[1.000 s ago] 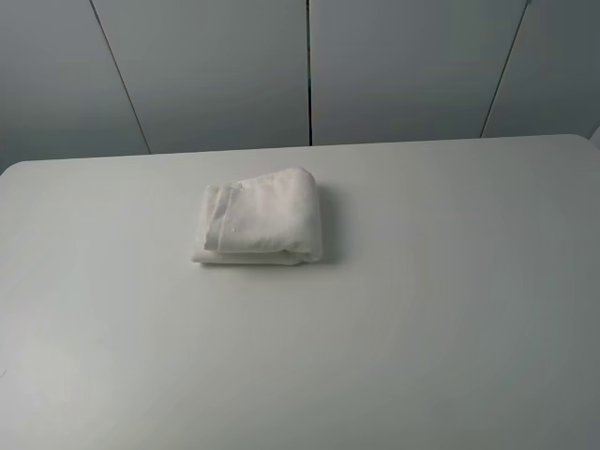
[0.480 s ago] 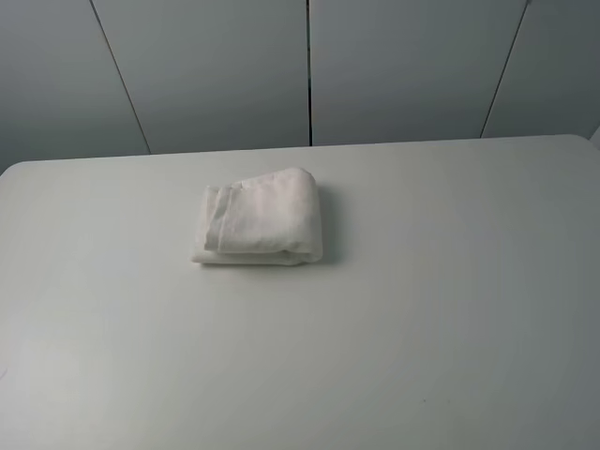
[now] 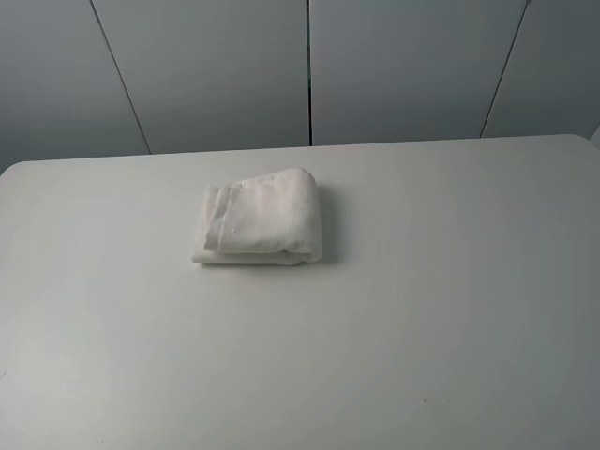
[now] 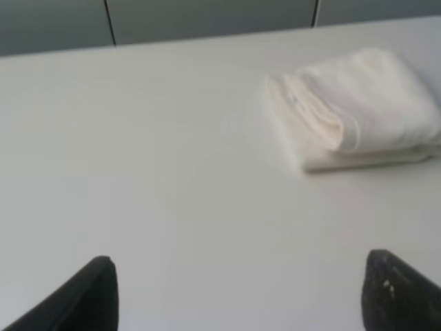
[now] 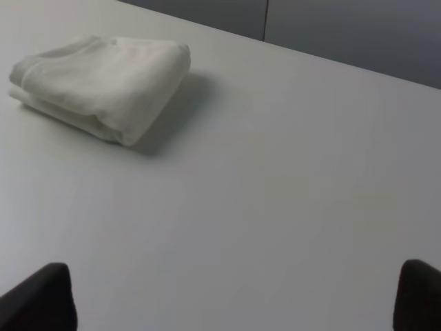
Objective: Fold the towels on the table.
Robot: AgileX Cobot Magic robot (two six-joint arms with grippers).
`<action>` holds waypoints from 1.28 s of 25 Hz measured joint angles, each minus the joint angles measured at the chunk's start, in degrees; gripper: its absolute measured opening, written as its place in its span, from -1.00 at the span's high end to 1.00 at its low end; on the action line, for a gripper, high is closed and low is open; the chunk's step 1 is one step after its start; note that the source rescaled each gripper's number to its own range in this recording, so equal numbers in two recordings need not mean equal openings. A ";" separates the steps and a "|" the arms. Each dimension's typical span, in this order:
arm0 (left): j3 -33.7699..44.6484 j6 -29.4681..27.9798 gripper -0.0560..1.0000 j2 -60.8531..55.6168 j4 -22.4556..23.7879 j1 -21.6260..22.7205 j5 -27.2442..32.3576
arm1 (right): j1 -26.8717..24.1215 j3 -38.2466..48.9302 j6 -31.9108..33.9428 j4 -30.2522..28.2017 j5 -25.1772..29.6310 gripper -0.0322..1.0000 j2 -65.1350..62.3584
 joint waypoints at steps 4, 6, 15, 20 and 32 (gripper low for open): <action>0.29 -0.10 -0.84 0.00 0.00 0.00 0.12 | 0.00 0.00 -0.10 0.00 -0.11 -1.00 0.00; 0.29 -0.10 -0.84 0.00 0.00 0.00 0.12 | 0.00 0.00 -0.10 0.00 -0.11 -1.00 -0.14; 0.29 0.85 -0.84 0.00 1.50 1.39 0.12 | -0.26 0.00 1.20 -0.49 -0.11 -1.00 -0.14; 0.29 0.85 -0.84 0.00 1.82 9.08 0.12 | -6.37 0.00 4.18 -2.71 -0.22 -1.00 -0.14; 0.29 0.75 -0.84 0.00 1.50 11.99 0.12 | -16.84 0.00 5.09 -2.98 -0.33 -1.00 -0.14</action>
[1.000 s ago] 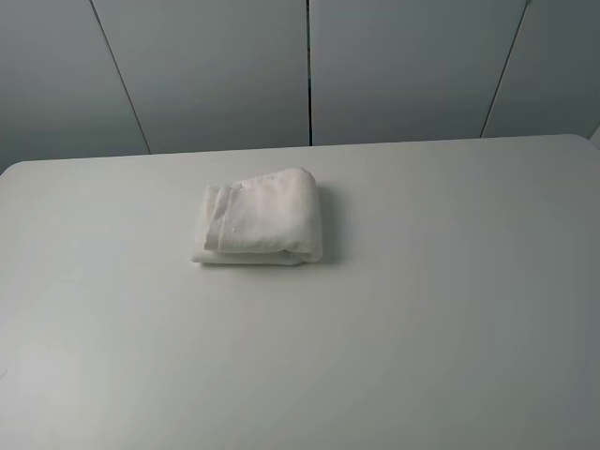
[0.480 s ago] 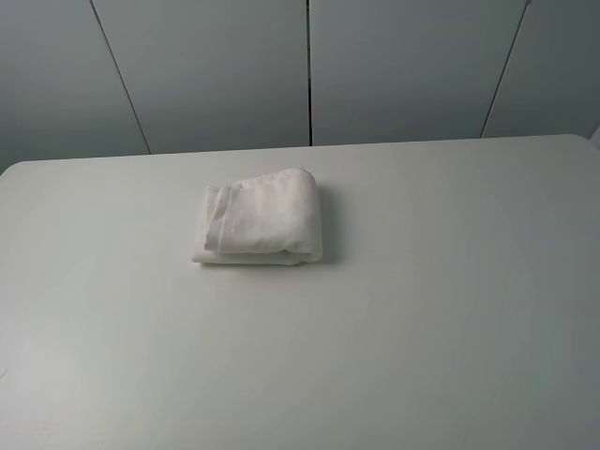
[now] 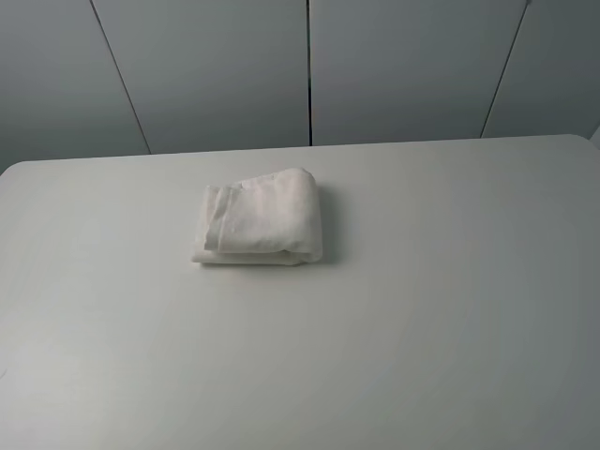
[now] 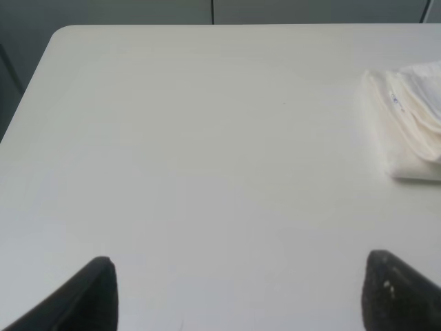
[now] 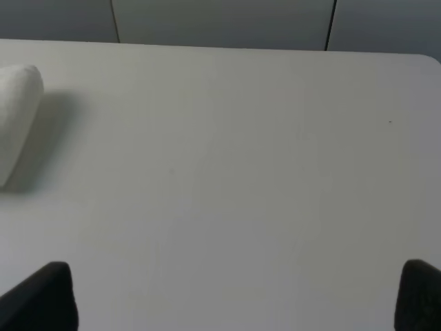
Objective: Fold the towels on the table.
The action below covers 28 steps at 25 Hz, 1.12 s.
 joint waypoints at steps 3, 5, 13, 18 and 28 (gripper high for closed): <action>0.00 0.00 -0.84 0.00 0.31 0.00 0.00 | -0.18 0.00 0.00 0.00 0.00 -1.00 0.00; 0.00 0.00 -0.85 0.00 0.42 0.00 0.00 | -0.18 0.00 0.00 0.00 0.00 -1.00 0.00; 0.00 -0.93 -0.99 0.00 2.26 0.00 0.00 | -0.18 0.00 0.81 -0.50 0.00 -1.00 0.00; 0.00 -0.93 -0.99 0.00 2.78 0.00 0.00 | -0.18 0.00 0.81 -0.50 0.00 -1.00 0.00; 0.00 -0.93 -0.99 0.00 2.87 0.00 0.00 | -0.18 0.00 0.81 -0.50 0.00 -1.00 0.00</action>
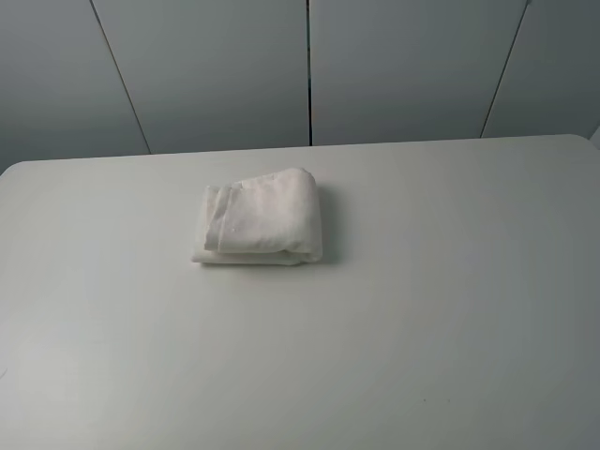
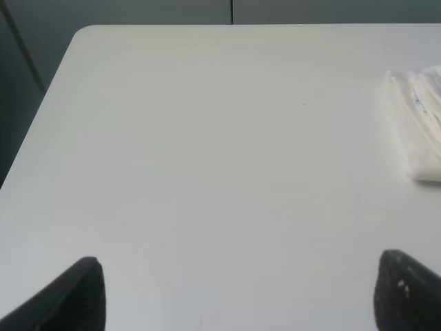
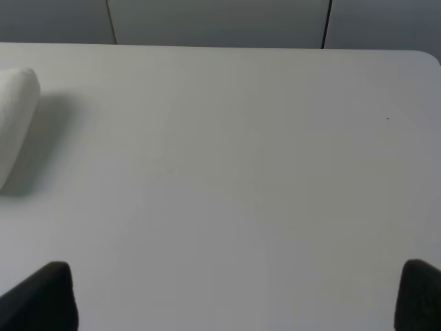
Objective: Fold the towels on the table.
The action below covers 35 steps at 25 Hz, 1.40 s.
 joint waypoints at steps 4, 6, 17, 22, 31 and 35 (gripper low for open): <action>0.00 0.11 -1.00 0.00 0.00 0.00 0.00 | 0.00 0.00 0.15 0.11 0.00 -1.00 0.00; 0.00 0.11 -1.00 0.00 0.00 0.00 0.00 | 0.00 0.00 0.15 0.11 0.00 -1.00 0.00; 0.00 0.11 -1.00 0.00 0.00 0.00 0.00 | 0.00 0.00 0.15 0.11 0.00 -1.00 0.00; 0.00 0.11 -1.00 0.00 0.00 0.00 0.00 | 0.00 0.00 0.19 0.11 0.00 -1.00 0.00; 0.00 0.11 -1.00 0.00 0.00 0.00 0.00 | 0.00 0.00 0.19 0.11 0.00 -1.00 0.00; 0.00 0.11 -1.00 0.00 0.00 0.00 0.00 | 0.00 0.00 0.19 0.11 0.00 -1.00 0.00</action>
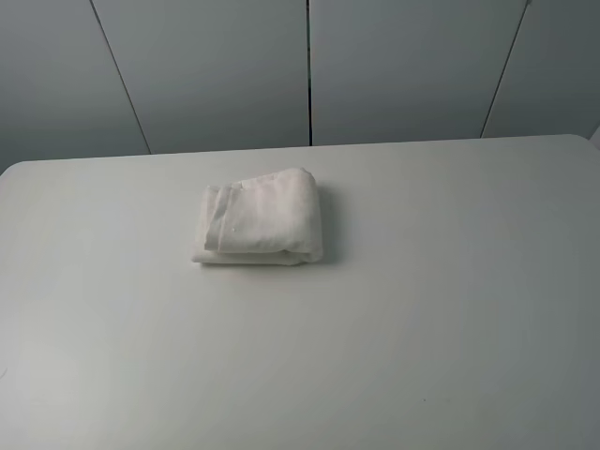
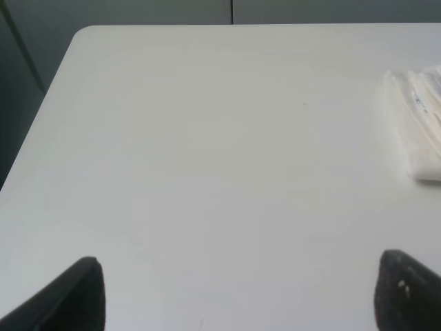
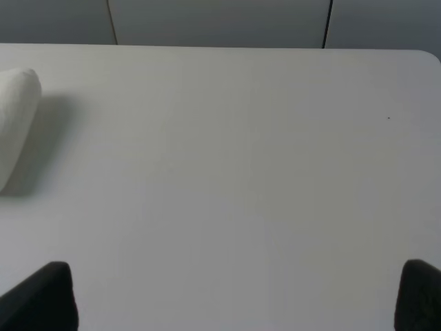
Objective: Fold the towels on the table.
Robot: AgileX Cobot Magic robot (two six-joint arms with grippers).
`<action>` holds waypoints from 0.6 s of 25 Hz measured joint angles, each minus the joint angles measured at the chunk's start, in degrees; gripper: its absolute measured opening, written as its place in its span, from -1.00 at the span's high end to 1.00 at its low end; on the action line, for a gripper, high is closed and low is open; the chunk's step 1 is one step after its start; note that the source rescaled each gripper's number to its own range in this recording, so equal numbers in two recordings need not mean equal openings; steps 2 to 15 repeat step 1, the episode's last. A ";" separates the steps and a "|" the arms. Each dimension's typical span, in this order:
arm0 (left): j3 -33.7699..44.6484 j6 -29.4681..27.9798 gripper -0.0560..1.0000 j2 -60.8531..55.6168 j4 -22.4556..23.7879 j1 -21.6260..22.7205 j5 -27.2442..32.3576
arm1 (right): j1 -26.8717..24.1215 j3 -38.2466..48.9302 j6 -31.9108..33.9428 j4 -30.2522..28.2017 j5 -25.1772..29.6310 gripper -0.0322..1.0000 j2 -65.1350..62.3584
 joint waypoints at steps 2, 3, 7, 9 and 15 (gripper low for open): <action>0.00 0.00 -1.00 0.00 0.00 0.00 0.00 | 0.00 0.00 0.00 0.00 0.00 -1.00 0.00; 0.00 0.00 -1.00 0.00 0.00 0.00 0.00 | 0.00 0.00 0.00 0.00 0.00 -1.00 0.00; 0.00 0.00 -1.00 0.00 0.00 0.00 0.00 | 0.00 0.00 0.00 0.00 0.00 -1.00 0.00; 0.00 0.00 -1.00 0.00 0.00 0.00 0.00 | 0.00 0.00 0.00 0.00 0.00 -1.00 0.00; 0.00 0.00 -1.00 0.00 0.00 0.00 0.00 | 0.00 0.00 0.00 0.00 0.00 -1.00 0.00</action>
